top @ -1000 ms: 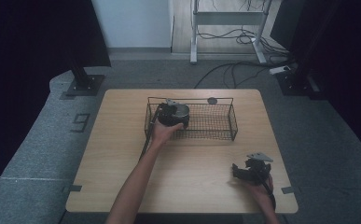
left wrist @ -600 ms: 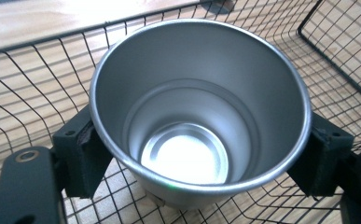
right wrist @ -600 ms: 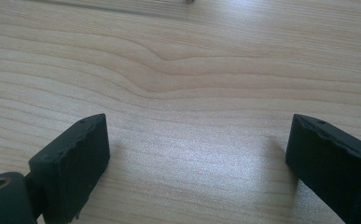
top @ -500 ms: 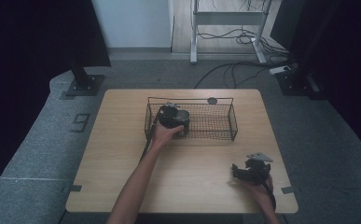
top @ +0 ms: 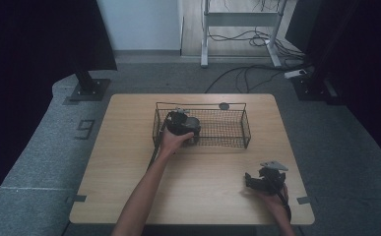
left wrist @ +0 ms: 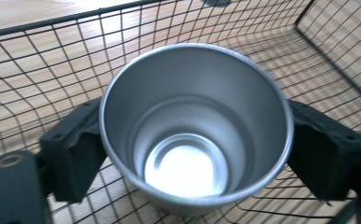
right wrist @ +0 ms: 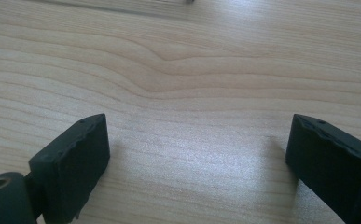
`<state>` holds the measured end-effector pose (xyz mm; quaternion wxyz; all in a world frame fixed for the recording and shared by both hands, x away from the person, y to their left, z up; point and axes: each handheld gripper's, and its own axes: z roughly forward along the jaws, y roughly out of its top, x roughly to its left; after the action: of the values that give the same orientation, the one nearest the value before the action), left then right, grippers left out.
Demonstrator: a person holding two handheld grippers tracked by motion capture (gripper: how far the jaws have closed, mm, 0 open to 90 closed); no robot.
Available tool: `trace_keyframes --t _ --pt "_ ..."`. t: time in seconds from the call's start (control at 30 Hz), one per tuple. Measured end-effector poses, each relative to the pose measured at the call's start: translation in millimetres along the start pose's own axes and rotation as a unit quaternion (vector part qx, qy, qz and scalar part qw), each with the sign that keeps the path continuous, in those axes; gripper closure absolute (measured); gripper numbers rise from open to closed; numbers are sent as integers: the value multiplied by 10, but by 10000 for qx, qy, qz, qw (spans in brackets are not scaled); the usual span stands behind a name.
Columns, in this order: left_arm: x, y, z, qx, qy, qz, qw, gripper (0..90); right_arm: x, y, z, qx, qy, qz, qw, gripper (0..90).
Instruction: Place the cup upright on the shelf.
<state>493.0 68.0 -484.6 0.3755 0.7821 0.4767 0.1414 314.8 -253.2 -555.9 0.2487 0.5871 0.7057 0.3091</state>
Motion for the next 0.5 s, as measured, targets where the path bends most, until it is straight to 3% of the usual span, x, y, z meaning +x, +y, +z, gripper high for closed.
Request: trace_keyframes --t 0.5 --pt "-24 -24 -248 -243 -141 113 9995 50 0 0 -1 9 -1 1 10000 60"
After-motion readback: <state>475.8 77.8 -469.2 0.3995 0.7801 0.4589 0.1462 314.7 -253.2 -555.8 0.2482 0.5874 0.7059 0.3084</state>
